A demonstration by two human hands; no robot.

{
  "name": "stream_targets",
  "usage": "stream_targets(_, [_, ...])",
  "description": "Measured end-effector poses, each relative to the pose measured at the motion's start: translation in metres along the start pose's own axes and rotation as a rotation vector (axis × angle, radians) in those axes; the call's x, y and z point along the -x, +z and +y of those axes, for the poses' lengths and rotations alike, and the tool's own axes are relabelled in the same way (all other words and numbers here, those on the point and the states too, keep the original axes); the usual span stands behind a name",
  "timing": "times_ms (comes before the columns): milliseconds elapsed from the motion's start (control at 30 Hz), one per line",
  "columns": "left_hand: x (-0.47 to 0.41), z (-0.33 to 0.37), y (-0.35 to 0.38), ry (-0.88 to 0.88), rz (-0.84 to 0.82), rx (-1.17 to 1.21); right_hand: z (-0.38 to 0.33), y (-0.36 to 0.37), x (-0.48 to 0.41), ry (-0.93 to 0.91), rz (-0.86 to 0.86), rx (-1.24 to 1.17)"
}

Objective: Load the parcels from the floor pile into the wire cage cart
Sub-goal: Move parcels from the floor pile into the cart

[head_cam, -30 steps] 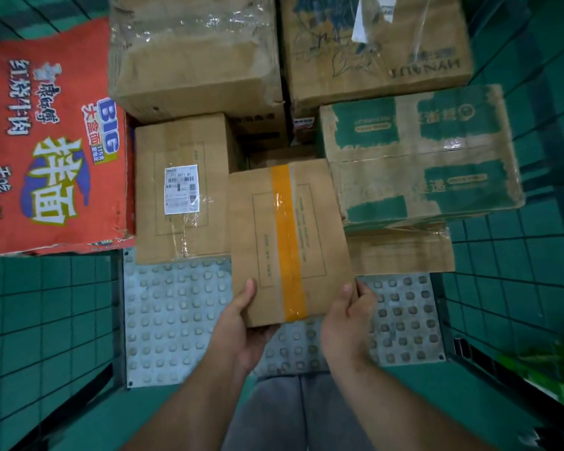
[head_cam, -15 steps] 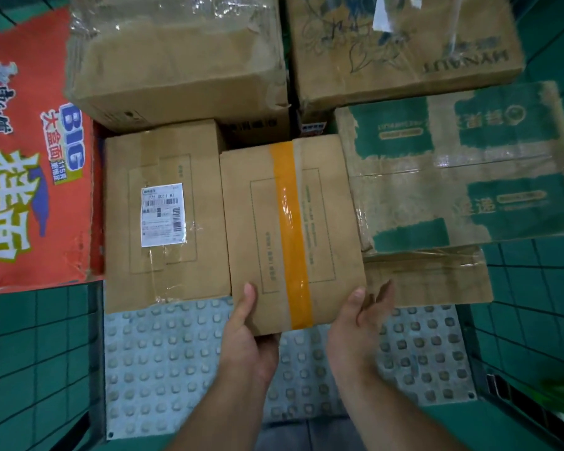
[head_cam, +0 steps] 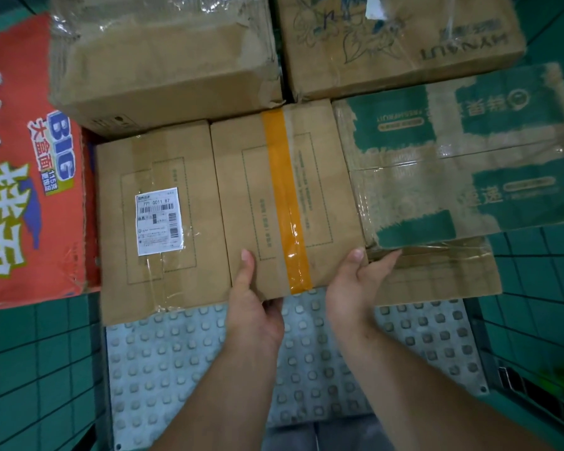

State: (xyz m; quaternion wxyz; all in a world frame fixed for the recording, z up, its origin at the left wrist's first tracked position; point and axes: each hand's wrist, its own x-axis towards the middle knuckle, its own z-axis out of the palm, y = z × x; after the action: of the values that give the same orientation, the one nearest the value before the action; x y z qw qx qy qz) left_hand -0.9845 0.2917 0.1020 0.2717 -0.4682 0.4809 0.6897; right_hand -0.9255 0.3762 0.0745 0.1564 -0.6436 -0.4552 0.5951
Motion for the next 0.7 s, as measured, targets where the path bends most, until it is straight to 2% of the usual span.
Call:
stream_targets(167, [-0.003, -0.001, -0.003, -0.016, -0.030, -0.162, -0.011, -0.004, 0.008, 0.012, -0.038, 0.090])
stream_targets(267, [-0.002, 0.014, -0.012, -0.146, -0.064, -0.427, -0.033, -0.008, 0.004, 0.174, -0.091, 0.243])
stream_targets(333, [0.010, 0.029, -0.020, -0.219, -0.060, -0.580, -0.044, -0.025, 0.002, 0.275, -0.203, 0.323])
stream_targets(467, [0.074, 0.044, -0.044, -0.142, -0.106, -0.853, -0.066, -0.101, 0.041, 0.248, -0.430, 0.379])
stream_targets(567, [0.123, 0.035, -0.085, -0.081, -0.199, -1.043, -0.058, -0.164, 0.096, 0.282, -0.371, 0.415])
stream_targets(700, [0.164, 0.009, -0.140, -0.136, -0.258, -1.220, -0.013, -0.231, 0.178, 0.424, -0.347, 0.364])
